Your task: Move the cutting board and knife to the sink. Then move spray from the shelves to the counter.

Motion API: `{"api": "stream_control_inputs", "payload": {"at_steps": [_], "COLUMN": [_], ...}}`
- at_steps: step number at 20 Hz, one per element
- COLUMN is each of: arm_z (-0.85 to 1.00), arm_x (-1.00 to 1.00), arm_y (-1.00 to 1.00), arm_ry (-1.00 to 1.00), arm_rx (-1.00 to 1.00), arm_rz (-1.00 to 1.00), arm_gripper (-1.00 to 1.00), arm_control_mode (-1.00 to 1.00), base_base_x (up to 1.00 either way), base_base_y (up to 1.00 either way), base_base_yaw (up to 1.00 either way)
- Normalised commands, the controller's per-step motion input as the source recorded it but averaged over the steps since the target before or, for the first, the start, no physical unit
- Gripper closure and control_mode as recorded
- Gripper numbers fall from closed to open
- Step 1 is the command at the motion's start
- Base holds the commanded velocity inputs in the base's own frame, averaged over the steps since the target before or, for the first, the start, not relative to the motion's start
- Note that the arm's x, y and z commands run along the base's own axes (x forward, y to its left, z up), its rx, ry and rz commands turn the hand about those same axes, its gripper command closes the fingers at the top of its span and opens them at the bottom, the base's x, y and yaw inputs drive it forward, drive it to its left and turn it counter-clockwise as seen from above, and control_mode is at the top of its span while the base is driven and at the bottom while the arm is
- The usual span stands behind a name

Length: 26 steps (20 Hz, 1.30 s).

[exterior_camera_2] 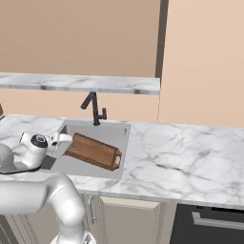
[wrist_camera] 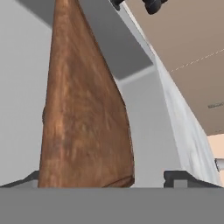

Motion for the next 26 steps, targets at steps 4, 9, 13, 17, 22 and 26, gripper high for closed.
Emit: {"api": "stream_control_inputs", "payload": {"at_steps": [4, 9, 13, 17, 22, 26], "arm_z": [0.04, 0.17, 0.20, -0.02, -0.16, -0.11], "arm_x": [0.00, 0.01, 0.00, 0.00, 0.00, 0.04], "arm_y": [0.30, 0.31, 0.32, 0.19, 0.05, -0.01], "arm_ry": [-0.02, 0.00, 0.00, 0.00, 0.00, 0.00], "arm_rx": [0.17, 0.21, 0.16, 0.11, 0.16, 0.19], "arm_rz": [0.00, 0.00, 0.00, 0.00, 0.01, 0.00], "arm_gripper": [-1.00, -1.00, -1.00, -1.00, -1.00, -1.00], "arm_control_mode": [-1.00, -1.00, -1.00, -1.00, -1.00, -1.00], "base_base_x": [0.00, 0.00, 0.00, 0.00, 0.00, 0.00], "base_base_y": [0.00, 0.00, 0.00, 0.00, 0.00, 0.00], "base_base_yaw": [0.00, 0.00, 0.00, 0.00, 0.00, 0.00]}}
